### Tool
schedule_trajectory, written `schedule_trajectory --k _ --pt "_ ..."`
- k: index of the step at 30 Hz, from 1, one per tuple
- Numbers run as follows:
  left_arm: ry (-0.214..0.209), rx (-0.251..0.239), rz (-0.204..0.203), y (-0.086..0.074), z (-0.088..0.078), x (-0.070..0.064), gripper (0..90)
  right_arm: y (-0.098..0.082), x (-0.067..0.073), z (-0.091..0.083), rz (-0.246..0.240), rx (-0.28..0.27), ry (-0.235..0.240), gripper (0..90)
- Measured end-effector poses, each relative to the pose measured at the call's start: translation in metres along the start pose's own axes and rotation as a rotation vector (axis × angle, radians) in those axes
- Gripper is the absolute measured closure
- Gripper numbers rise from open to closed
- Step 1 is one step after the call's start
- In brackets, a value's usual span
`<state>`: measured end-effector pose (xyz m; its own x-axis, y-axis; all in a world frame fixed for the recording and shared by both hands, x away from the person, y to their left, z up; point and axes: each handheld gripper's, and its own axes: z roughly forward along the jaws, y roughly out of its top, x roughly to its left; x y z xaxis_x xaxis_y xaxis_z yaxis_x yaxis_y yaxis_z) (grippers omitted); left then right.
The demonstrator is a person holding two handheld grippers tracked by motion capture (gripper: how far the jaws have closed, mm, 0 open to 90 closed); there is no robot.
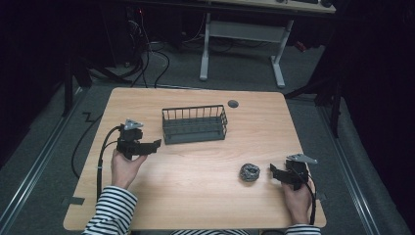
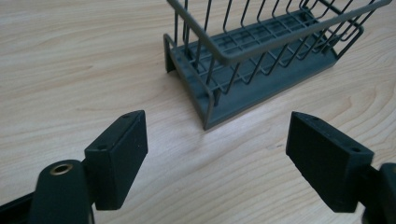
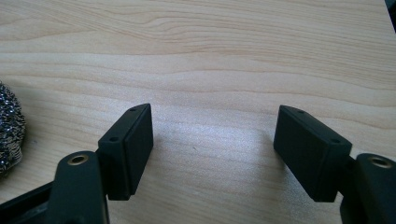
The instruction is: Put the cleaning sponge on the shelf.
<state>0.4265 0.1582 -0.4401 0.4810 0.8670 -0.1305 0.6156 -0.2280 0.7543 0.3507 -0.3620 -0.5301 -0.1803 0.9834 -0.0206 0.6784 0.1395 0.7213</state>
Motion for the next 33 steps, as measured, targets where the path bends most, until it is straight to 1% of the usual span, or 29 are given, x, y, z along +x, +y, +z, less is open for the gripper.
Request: schedule_trajectory --k 3,6,7,9,12,14,20,25,30,31,33 --pt "-0.002 -0.006 0.003 0.008 0.002 -0.003 21.7 0.000 0.000 0.000 0.000 0.000 0.000 28.8" --pt "0.000 -0.009 0.020 0.016 0.004 -0.008 22.5 0.000 0.000 0.000 -0.003 -0.001 0.001 28.8" --pt "-0.001 -0.012 0.019 0.018 0.005 -0.009 23.0 0.000 0.000 0.000 -0.003 -0.001 0.001 28.8" --pt "0.004 -0.002 0.031 0.025 0.008 -0.011 23.3 0.000 0.000 0.000 -0.003 -0.001 0.001 28.8" --pt "0.002 0.004 0.035 0.034 0.011 -0.011 23.4 0.000 0.000 0.000 -0.004 -0.001 0.002 28.8" --pt "0.015 0.009 0.046 0.040 0.014 -0.012 23.7 0.000 0.000 0.000 -0.004 -0.001 0.002 28.8" --pt "0.036 0.038 0.060 0.060 0.021 -0.013 24.6 0.000 0.000 0.000 -0.005 -0.001 0.003 28.8" --pt "0.040 0.050 0.059 0.074 0.028 -0.012 25.0 0.000 0.000 0.000 -0.005 -0.001 0.003 28.8" --pt "0.068 0.095 0.058 0.081 0.043 -0.009 26.1 0.000 0.000 0.000 -0.006 -0.001 0.004 28.7" --pt "0.075 0.100 0.054 0.082 0.046 -0.009 26.6 0.000 0.000 0.000 -0.005 -0.002 0.003 28.7" --pt "0.073 0.112 0.034 0.081 0.052 -0.006 29.1 0.000 0.000 0.000 -0.005 -0.002 0.003 28.7"
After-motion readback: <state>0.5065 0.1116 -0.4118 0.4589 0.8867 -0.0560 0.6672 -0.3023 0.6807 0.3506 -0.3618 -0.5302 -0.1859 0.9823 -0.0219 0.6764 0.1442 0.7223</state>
